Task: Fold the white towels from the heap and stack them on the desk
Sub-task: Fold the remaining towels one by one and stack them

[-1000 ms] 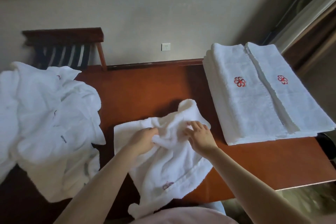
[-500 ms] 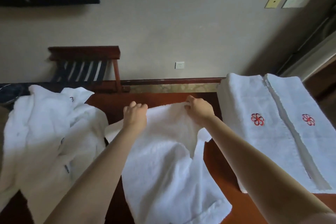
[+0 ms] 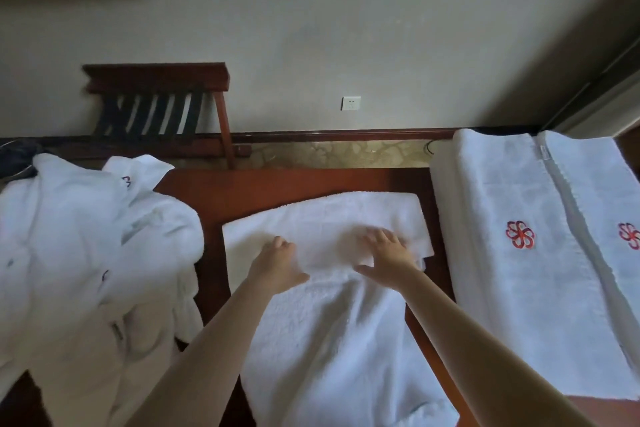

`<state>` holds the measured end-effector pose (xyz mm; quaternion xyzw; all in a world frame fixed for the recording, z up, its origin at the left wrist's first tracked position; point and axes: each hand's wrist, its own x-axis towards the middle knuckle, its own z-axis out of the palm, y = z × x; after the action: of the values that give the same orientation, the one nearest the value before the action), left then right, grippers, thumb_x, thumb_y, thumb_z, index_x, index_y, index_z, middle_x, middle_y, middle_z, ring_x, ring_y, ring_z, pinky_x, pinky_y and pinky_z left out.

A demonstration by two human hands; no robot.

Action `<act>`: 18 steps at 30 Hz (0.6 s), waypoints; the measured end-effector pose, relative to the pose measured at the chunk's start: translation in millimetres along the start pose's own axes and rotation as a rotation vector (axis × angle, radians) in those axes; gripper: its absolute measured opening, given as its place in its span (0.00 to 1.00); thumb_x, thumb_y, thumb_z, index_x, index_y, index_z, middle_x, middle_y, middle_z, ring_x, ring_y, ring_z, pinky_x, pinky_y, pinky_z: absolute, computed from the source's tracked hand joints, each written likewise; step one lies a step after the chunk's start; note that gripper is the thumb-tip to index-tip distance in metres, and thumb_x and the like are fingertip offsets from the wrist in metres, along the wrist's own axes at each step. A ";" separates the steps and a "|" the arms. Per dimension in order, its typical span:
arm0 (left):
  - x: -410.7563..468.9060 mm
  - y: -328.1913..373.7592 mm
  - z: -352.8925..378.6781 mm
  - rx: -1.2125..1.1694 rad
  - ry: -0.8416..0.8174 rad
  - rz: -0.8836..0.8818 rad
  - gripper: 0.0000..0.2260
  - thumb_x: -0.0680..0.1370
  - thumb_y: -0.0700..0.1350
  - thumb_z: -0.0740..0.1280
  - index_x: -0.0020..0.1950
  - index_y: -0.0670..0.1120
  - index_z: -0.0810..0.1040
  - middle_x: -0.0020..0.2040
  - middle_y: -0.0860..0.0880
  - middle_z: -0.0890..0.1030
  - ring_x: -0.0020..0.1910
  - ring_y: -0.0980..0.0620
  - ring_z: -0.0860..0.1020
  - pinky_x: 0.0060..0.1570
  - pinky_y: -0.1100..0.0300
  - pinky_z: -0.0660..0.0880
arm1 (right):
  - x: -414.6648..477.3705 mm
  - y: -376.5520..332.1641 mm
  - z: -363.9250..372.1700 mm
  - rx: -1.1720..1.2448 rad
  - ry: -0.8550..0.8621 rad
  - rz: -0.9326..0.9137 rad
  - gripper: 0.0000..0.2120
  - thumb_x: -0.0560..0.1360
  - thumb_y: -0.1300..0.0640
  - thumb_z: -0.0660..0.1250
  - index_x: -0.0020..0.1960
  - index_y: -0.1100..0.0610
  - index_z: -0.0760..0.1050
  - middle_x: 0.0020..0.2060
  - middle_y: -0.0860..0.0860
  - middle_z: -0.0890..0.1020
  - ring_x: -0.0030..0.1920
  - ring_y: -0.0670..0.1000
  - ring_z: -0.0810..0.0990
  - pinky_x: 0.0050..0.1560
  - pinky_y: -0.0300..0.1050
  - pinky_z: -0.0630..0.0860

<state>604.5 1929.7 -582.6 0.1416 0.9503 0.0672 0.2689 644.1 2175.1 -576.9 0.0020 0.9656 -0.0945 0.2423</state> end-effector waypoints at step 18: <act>-105.9 -3.3 65.1 0.090 0.078 0.168 0.25 0.71 0.54 0.72 0.61 0.45 0.68 0.63 0.49 0.64 0.59 0.48 0.65 0.52 0.56 0.71 | -121.2 -17.6 91.0 -0.011 0.116 0.128 0.24 0.79 0.43 0.57 0.73 0.46 0.60 0.71 0.50 0.64 0.68 0.56 0.64 0.61 0.49 0.72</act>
<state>724.6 1897.6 -586.2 0.2303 0.9468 0.0522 0.2186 792.8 2146.3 -595.6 0.0680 0.9764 -0.0732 0.1916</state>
